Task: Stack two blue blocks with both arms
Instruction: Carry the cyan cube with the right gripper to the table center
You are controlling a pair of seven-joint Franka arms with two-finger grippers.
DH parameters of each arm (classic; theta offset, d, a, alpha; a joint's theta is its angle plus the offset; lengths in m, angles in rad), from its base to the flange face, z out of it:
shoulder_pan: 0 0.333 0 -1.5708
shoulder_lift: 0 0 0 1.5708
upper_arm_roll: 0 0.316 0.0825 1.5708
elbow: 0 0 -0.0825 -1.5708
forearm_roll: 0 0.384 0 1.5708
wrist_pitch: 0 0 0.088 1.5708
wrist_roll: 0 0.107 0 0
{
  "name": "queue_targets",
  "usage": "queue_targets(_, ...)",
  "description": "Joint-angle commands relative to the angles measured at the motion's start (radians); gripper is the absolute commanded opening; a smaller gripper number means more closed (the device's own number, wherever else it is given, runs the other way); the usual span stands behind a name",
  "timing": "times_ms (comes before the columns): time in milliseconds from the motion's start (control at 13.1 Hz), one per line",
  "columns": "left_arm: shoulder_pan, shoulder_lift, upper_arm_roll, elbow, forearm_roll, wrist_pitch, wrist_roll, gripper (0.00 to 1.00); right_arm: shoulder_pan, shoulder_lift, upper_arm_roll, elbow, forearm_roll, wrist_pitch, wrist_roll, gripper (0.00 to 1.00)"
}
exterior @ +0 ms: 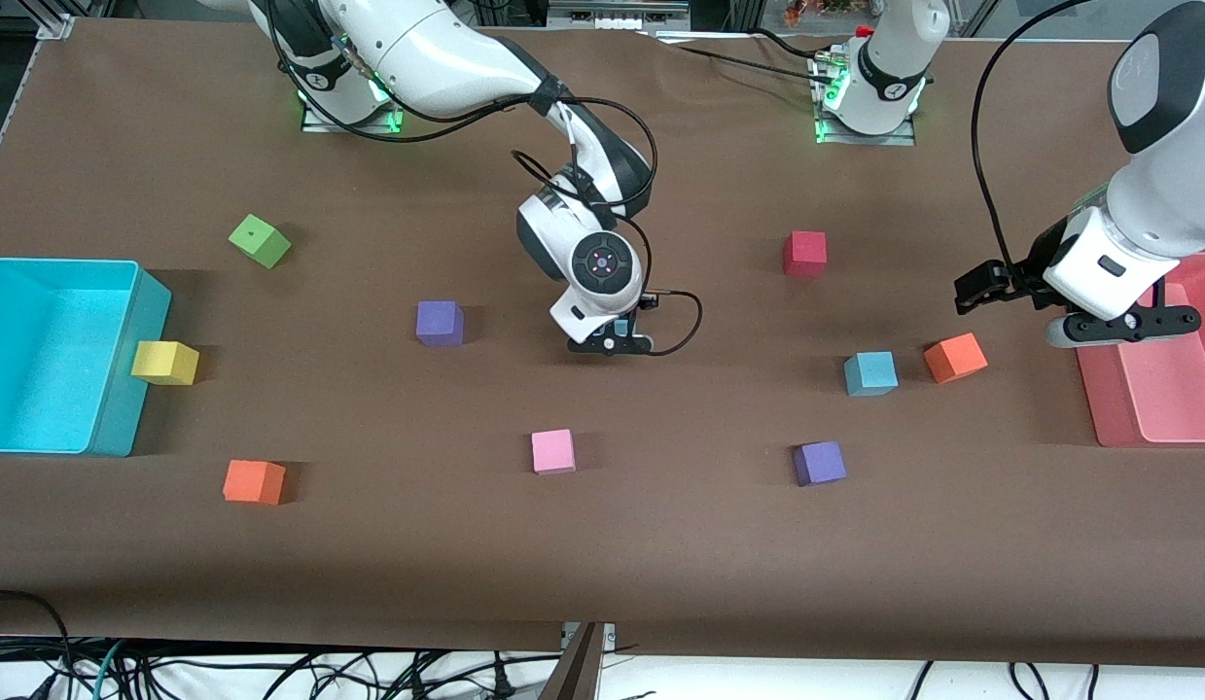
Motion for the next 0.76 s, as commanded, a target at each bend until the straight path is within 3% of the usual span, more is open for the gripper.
queue_targets(0,0.001,0.004,-0.003,0.005,0.017,-0.014,-0.010,1.00,0.002,0.018,-0.004,0.035,-0.012,0.000,0.007,0.98)
queue_targets(688,0.001,0.016,-0.003,-0.003,0.007,0.007,0.001,1.00,-0.018,-0.030,-0.013,0.038,-0.019,0.000,-0.080,0.99)
